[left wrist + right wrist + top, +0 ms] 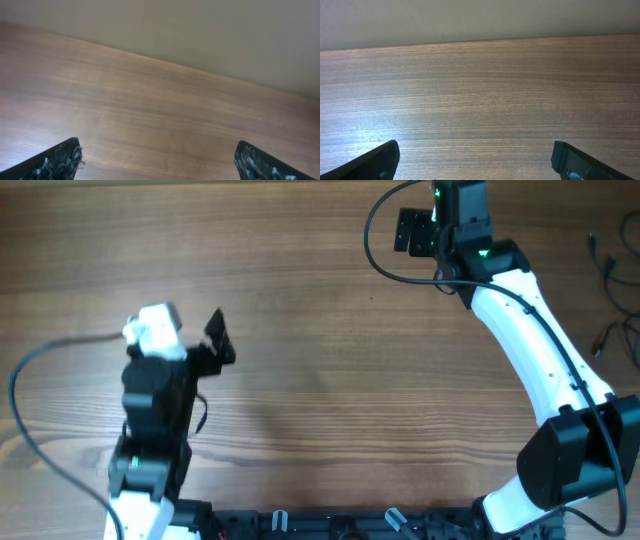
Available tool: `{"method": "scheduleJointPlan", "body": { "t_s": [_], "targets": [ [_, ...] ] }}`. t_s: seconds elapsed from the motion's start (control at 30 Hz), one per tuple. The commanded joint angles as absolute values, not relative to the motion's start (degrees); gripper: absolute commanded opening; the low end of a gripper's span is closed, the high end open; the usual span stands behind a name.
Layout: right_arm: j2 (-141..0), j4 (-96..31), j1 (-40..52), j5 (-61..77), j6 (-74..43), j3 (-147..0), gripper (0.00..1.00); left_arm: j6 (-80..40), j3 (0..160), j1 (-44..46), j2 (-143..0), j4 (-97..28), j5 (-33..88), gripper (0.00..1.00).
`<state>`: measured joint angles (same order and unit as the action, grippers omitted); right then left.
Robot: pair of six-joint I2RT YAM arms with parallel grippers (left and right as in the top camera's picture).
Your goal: Untangle cables
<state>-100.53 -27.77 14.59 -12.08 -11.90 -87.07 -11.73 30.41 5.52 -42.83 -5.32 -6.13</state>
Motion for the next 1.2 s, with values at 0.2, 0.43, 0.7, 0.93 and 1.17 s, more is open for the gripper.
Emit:
{"method": "scheduleJointPlan", "body": {
  "t_s": [0.2, 0.43, 0.7, 0.93, 1.17],
  "targets": [
    [-101.1, -27.7, 14.8, -13.0, -12.0, -86.9, 1.00, -12.9, 18.3, 3.3, -27.6, -4.9, -3.1, 1.00],
    [-101.1, -27.7, 14.8, -13.1, -12.0, -86.9, 1.00, -12.9, 15.7, 3.1, -19.3, -6.7, -3.1, 1.00],
    [-101.1, -27.7, 14.8, -13.0, -12.0, -86.9, 1.00, -13.9, 11.2, 2.9, -11.7, -7.3, -2.4, 1.00],
    [-101.1, -27.7, 14.8, -13.1, -12.0, -86.9, 1.00, -14.4, 8.1, 2.8, -7.4, -7.3, -2.0, 1.00],
    [-101.1, -27.7, 14.8, -13.0, -12.0, -86.9, 1.00, -14.4, 7.5, 2.7, -3.8, -8.0, -2.0, 1.00]
  ]
}}
